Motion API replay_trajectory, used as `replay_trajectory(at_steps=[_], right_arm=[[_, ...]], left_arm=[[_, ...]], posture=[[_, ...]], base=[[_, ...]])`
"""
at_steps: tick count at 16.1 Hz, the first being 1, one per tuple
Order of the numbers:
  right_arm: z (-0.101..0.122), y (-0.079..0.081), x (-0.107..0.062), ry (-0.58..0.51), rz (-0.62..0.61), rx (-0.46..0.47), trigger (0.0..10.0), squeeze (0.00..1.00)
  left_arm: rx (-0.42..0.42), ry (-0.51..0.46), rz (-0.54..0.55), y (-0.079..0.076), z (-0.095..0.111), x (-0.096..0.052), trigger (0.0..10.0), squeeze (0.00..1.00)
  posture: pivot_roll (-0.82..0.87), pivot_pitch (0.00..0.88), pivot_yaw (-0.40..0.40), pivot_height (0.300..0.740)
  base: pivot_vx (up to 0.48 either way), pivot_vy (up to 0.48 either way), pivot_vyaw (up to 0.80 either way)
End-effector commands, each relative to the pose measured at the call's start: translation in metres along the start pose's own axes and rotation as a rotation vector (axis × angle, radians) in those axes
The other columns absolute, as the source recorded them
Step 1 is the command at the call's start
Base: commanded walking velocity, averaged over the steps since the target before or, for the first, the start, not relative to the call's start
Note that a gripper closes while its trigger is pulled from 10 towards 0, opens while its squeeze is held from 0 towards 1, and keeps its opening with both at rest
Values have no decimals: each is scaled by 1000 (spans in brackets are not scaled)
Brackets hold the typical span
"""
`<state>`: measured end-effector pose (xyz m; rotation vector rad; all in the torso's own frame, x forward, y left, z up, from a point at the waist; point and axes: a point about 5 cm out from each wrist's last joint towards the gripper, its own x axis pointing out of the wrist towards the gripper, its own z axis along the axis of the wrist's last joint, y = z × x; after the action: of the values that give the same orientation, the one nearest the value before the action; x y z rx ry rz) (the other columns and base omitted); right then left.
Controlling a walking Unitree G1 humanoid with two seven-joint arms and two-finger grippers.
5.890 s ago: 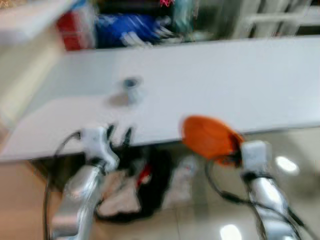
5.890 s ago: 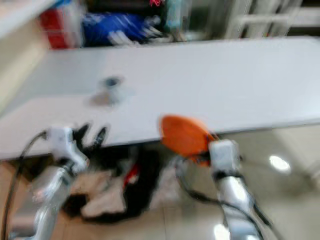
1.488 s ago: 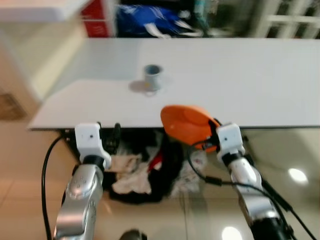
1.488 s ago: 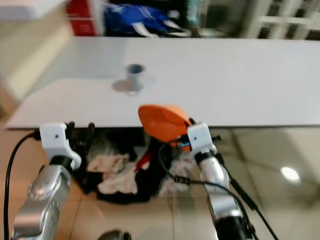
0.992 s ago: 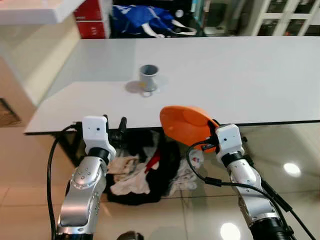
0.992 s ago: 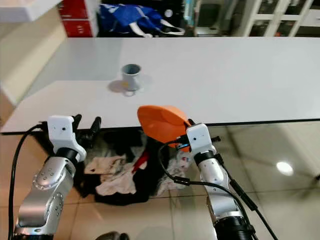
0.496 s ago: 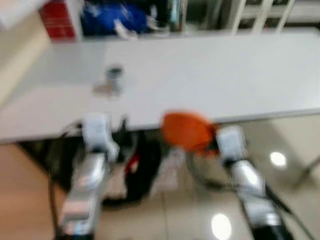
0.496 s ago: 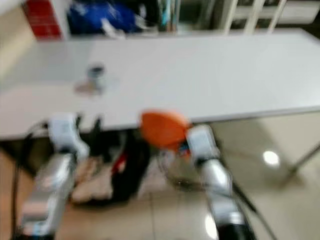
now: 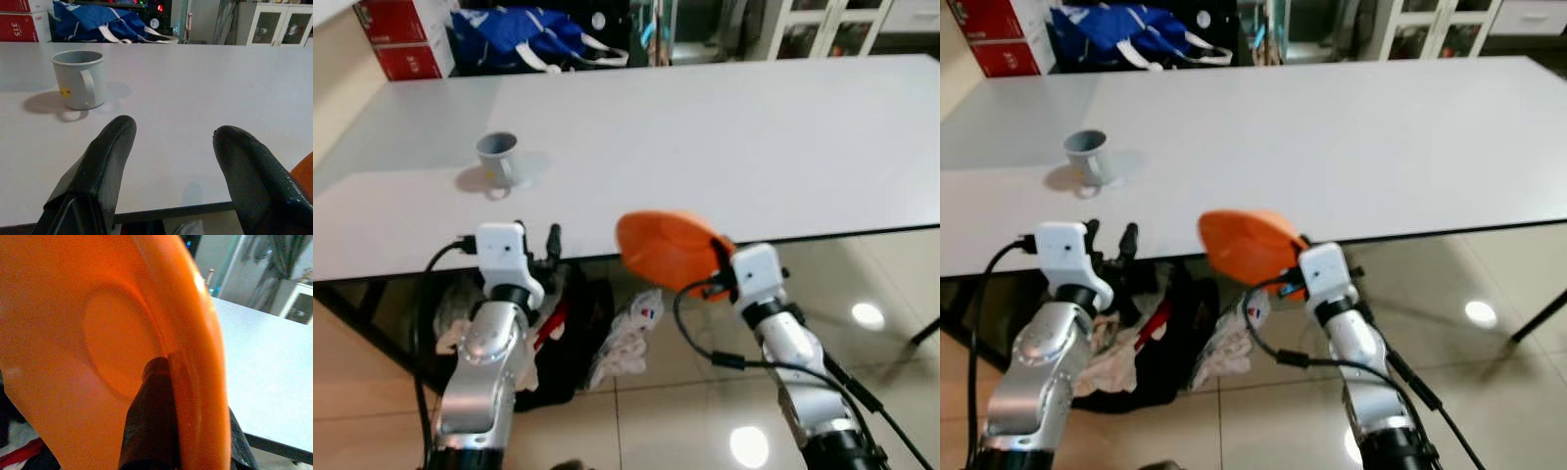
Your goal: Setting the table
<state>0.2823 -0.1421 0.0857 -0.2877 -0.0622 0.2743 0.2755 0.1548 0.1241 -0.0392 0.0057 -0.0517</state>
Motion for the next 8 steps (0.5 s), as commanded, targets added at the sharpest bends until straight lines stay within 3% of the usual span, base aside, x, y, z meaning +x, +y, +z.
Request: replay_trajectory(at_steps=[1,5,8], right_arm=[[15,-3,5,-65,-6,4,0,0],[15,-2,6,-67,5,3,0,0],[15,-1,5,-68,14,1,0,0]], left_arm=[[21,-24,5,2,7,1,10000,0],[9,-29,6,1,7,3,10000,0],[87,-20,0,-1,8,4,10000,0]], posture=[[-14,0,29,740],[-19,0,30,740],[-20,0,31,740]], base=[[352,326,0],[377,295,0],[437,96,0]])
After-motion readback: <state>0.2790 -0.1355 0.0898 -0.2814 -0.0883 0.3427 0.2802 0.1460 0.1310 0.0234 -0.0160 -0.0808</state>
